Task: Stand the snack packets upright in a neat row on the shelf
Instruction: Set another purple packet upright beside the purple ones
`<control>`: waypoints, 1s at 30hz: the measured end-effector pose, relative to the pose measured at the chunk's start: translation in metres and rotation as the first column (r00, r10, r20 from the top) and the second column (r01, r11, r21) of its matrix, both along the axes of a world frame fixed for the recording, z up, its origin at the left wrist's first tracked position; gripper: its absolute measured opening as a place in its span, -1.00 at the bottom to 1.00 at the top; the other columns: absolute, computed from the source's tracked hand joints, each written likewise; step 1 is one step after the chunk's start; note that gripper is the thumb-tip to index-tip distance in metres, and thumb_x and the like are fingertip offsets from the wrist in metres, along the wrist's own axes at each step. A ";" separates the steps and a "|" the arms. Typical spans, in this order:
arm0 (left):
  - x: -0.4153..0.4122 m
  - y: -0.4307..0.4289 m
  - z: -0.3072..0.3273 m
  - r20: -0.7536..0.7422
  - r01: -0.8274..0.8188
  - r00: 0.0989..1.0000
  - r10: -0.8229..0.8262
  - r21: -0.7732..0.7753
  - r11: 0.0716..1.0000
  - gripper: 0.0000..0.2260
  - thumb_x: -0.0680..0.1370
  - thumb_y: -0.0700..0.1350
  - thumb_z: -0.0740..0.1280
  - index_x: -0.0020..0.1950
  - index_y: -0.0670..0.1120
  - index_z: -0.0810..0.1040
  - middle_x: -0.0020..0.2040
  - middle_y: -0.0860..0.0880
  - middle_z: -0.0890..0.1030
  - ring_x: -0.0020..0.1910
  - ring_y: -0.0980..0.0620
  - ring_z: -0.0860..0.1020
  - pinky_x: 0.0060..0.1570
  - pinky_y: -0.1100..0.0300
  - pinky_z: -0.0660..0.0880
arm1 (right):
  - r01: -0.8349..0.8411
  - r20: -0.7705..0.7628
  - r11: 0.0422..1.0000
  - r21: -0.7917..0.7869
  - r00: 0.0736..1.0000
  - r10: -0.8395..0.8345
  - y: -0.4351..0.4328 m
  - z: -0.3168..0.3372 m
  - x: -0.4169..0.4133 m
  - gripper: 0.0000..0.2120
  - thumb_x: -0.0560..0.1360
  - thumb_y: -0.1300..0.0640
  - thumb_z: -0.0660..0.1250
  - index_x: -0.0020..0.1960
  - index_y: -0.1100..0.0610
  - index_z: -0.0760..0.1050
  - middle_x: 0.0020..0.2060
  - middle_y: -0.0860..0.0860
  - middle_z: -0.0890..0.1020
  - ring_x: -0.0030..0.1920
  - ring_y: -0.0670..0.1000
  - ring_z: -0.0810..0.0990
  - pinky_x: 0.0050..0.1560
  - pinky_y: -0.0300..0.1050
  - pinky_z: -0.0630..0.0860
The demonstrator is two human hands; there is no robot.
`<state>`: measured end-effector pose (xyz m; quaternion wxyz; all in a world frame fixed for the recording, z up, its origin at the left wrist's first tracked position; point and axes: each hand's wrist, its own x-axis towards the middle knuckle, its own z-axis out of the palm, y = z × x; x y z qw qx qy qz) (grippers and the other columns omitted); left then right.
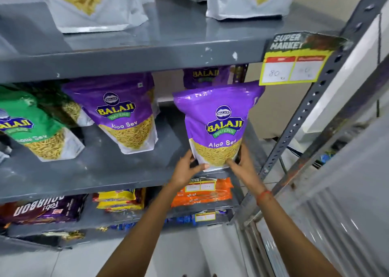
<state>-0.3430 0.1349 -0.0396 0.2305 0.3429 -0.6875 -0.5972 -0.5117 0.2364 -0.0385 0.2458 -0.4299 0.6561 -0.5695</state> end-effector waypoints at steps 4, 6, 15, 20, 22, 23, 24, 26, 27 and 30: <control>0.002 0.009 0.006 0.015 0.026 1.000 -0.027 0.015 1.000 -0.49 0.45 -0.23 0.42 0.36 -0.12 0.35 0.24 -0.02 0.54 0.24 0.01 0.51 0.27 0.11 0.44 | 0.007 0.058 0.999 0.044 0.998 -0.009 0.009 0.004 0.004 -0.40 0.43 0.37 0.35 0.39 0.18 0.20 0.16 -0.06 0.47 0.22 -0.03 0.44 0.22 -0.14 0.38; 0.002 0.009 0.009 0.033 0.037 0.999 -0.037 0.020 0.999 -0.49 0.46 -0.23 0.41 0.37 -0.13 0.34 0.27 -0.05 0.53 0.26 0.00 0.50 0.29 0.09 0.43 | 0.010 0.087 0.998 0.057 0.996 -0.015 0.010 0.007 0.007 -0.41 0.43 0.34 0.36 0.38 0.15 0.20 0.18 -0.02 0.48 0.21 -0.03 0.45 0.23 -0.08 0.40; 0.005 0.010 0.023 0.148 0.110 0.982 -0.114 0.037 0.993 -0.39 0.46 -0.14 0.42 0.44 -0.05 0.21 0.41 -0.09 0.42 0.39 -0.09 0.40 0.37 -0.01 0.37 | 0.013 0.124 0.992 0.122 0.992 -0.028 0.015 0.017 0.011 -0.36 0.43 0.29 0.39 0.39 0.14 0.14 0.24 0.10 0.46 0.27 0.04 0.44 0.12 -0.21 0.44; 0.017 0.008 0.032 0.176 0.066 0.983 -0.057 -0.046 0.997 -0.10 0.44 0.08 0.40 0.53 0.06 -0.19 0.57 0.01 0.04 0.52 0.07 0.08 0.41 0.15 0.15 | 0.324 -0.068 0.944 -0.061 0.942 -0.327 0.022 0.036 0.036 -0.39 0.54 0.05 0.17 0.51 0.10 -0.01 0.51 0.13 0.11 0.43 -0.14 0.07 0.44 -0.29 0.01; 0.027 0.013 0.040 0.097 -0.015 0.995 0.031 -0.159 0.987 -0.11 0.44 0.15 0.35 0.51 0.08 -0.23 0.57 0.07 -0.10 0.52 0.15 -0.05 0.43 0.17 0.06 | 0.414 -0.216 0.859 -0.301 0.848 -0.485 0.019 0.051 0.055 -0.49 0.54 0.11 0.14 0.46 0.14 0.14 0.42 0.18 0.21 0.41 -0.05 0.17 0.39 -0.43 0.02; 0.033 0.015 0.044 0.033 -0.062 0.997 0.073 -0.252 0.966 -0.15 0.46 0.18 0.31 0.51 0.10 -0.21 0.56 0.12 -0.13 0.52 0.19 -0.08 0.46 0.14 0.02 | 0.391 -0.259 0.825 -0.407 0.817 -0.515 0.015 0.059 0.066 -0.54 0.55 0.14 0.12 0.44 0.15 0.19 0.38 0.17 0.25 0.40 -0.02 0.21 0.41 -0.37 0.06; 0.040 0.017 0.050 -0.033 -0.116 0.993 0.111 -0.351 0.929 -0.21 0.48 0.21 0.26 0.51 0.12 -0.19 0.55 0.19 -0.13 0.51 0.25 -0.10 0.49 0.10 0.00 | 0.334 -0.302 0.803 -0.493 0.800 -0.518 0.009 0.065 0.077 -0.57 0.57 0.15 0.10 0.42 0.16 0.21 0.35 0.14 0.26 0.39 0.00 0.24 0.42 -0.28 0.11; 0.053 0.013 0.061 -0.146 -0.225 0.974 0.175 -0.500 0.836 -0.31 0.51 0.26 0.14 0.51 0.15 -0.17 0.53 0.27 -0.13 0.52 0.27 -0.10 0.52 0.02 -0.03 | 0.194 -0.378 0.781 -0.593 0.789 -0.484 -0.007 0.077 0.097 -0.61 0.58 0.16 0.09 0.39 0.17 0.25 0.31 0.10 0.28 0.37 0.00 0.27 0.42 -0.11 0.20; 0.060 0.008 0.066 -0.187 -0.269 0.962 0.198 -0.530 0.804 -0.34 0.52 0.28 0.09 0.51 0.16 -0.18 0.53 0.28 -0.14 0.53 0.24 -0.09 0.52 -0.02 -0.03 | 0.131 -0.406 0.778 -0.614 0.793 -0.454 -0.018 0.082 0.107 -0.63 0.58 0.16 0.08 0.37 0.18 0.27 0.30 0.09 0.29 0.36 0.01 0.29 0.40 -0.05 0.24; 0.082 -0.012 0.070 -0.257 -0.389 0.920 0.296 -0.503 0.772 -0.36 0.52 0.33 -0.01 0.49 0.15 -0.20 0.51 0.32 -0.12 0.53 0.22 -0.06 0.53 -0.11 0.02 | 0.012 -0.486 0.813 -0.582 0.796 -0.360 -0.055 0.086 0.141 -0.64 0.58 0.14 0.07 0.35 0.17 0.29 0.29 0.08 0.30 0.33 0.06 0.31 0.39 0.01 0.27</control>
